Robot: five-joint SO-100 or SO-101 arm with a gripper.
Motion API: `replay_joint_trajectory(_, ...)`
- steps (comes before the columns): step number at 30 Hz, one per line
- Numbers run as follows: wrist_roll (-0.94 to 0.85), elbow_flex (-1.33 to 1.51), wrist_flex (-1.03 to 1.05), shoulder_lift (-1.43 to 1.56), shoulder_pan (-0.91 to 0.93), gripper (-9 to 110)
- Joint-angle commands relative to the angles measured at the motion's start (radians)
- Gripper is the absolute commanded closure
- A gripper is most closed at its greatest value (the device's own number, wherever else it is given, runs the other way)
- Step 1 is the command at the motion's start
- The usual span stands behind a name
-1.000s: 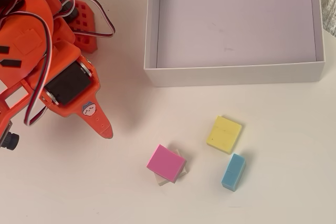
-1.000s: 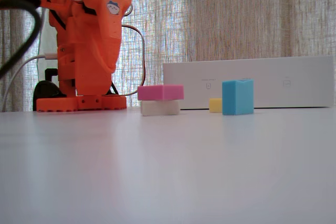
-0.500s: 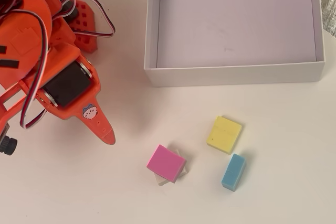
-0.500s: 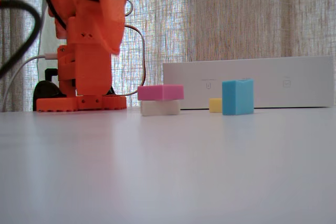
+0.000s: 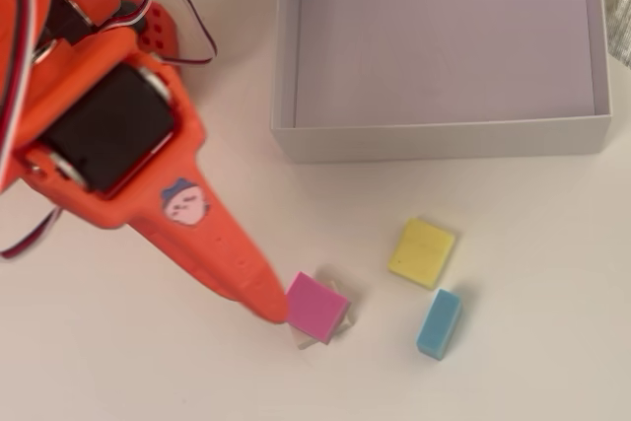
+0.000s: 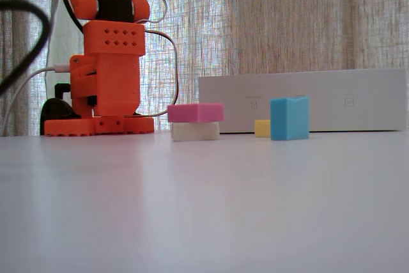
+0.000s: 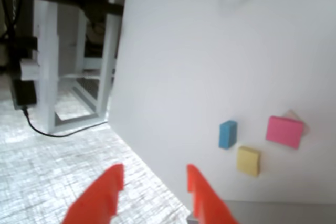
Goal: Grasp the pink cuboid and put it in the bin.
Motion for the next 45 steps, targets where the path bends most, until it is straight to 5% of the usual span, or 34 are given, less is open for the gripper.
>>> replay_joint_trajectory(1,-0.112,-0.166,0.124,-0.144,-0.015,88)
replay_joint_trajectory(7,-0.299,-0.074,0.132,-0.241,0.021,86)
replay_joint_trajectory(12,-0.328,0.106,0.034,-0.268,0.057,72)
replay_joint_trajectory(24,-0.319,0.382,-0.101,-0.273,0.084,72)
replay_joint_trajectory(45,-0.272,0.439,-0.209,-0.368,0.009,77)
